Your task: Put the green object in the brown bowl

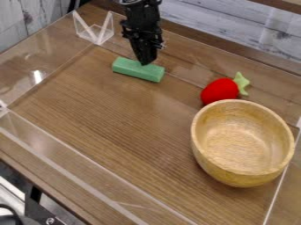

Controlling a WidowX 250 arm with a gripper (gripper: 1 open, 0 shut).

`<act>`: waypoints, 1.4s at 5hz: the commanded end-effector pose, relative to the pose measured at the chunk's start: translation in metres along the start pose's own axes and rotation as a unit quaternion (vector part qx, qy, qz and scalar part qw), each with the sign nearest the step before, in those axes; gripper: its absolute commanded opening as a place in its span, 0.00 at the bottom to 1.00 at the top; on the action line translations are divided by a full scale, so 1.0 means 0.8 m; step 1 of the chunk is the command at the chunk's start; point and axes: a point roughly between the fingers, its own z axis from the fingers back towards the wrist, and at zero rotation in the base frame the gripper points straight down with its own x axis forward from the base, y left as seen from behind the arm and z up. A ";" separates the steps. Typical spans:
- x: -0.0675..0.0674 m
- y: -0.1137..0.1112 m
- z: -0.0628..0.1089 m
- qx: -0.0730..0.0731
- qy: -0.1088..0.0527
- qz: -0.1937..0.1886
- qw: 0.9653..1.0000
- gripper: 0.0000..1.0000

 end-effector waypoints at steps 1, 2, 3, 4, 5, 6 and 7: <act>0.022 -0.007 0.055 0.025 -0.040 -0.045 0.998 0.00; 0.021 0.002 0.040 0.021 -0.026 -0.038 0.999 1.00; 0.014 0.012 0.023 0.017 -0.012 -0.028 0.999 1.00; 0.008 0.027 0.008 0.006 0.022 -0.113 0.993 1.00; 0.010 0.025 -0.010 -0.003 0.043 -0.151 0.988 1.00; 0.013 0.018 -0.026 -0.014 0.061 -0.172 0.983 1.00; 0.001 0.009 -0.029 -0.023 0.077 -0.185 0.979 1.00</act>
